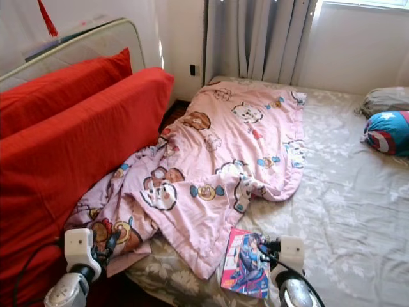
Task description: Clean up the room
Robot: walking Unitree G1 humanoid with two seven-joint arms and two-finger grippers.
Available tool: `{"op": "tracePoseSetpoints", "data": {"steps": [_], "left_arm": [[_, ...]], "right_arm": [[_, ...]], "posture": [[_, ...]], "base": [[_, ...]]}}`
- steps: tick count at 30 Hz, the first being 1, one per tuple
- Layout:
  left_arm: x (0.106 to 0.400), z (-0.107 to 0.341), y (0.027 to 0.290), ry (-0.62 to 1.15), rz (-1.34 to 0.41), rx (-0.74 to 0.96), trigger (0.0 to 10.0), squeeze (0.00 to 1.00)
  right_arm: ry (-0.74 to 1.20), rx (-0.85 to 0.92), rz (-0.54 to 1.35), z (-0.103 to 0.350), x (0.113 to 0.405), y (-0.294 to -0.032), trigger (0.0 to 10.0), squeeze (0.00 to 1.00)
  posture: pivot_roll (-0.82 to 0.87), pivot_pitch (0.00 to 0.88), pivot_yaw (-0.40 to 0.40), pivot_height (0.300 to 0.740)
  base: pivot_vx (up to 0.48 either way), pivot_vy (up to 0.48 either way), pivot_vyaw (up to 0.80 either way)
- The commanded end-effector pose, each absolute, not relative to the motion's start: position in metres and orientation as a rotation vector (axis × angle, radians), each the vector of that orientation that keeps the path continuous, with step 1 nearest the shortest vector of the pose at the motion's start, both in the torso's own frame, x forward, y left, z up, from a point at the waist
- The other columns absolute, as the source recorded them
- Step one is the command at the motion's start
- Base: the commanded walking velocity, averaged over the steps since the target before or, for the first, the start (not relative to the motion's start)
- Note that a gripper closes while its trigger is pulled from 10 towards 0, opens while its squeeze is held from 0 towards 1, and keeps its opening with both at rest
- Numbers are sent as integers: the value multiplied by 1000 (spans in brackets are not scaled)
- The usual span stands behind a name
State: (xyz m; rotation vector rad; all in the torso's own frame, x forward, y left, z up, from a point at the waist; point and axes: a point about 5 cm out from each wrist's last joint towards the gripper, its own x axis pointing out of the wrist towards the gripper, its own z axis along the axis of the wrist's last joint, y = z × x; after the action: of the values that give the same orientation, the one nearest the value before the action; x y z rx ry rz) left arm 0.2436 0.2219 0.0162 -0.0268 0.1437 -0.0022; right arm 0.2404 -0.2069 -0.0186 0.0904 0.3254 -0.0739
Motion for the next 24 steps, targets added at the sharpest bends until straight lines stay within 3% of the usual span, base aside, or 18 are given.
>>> {"op": "tracePoseSetpoints", "data": {"steps": [1, 7, 20, 24], "left_arm": [[244, 22, 225, 116, 14, -30, 10000, 0], [258, 49, 231, 5, 23, -9, 10000, 0], [255, 56, 229, 17, 16, -25, 10000, 0], [256, 59, 228, 20, 13, -29, 10000, 0]], "right_arm": [[297, 94, -91, -16, 240, -208, 10000, 0], [236, 85, -82, -8, 241, -204, 10000, 0], [234, 66, -86, -3, 242, -200, 10000, 0], [238, 72, -84, -4, 241, -199, 10000, 0]], "posture": [[-40, 0, -11, 740], [-30, 11, -23, 740], [-30, 37, -16, 740], [-27, 40, -14, 715]], "base": [[0, 0, 0], [0, 0, 0], [0, 0, 0], [0, 0, 0]]}}
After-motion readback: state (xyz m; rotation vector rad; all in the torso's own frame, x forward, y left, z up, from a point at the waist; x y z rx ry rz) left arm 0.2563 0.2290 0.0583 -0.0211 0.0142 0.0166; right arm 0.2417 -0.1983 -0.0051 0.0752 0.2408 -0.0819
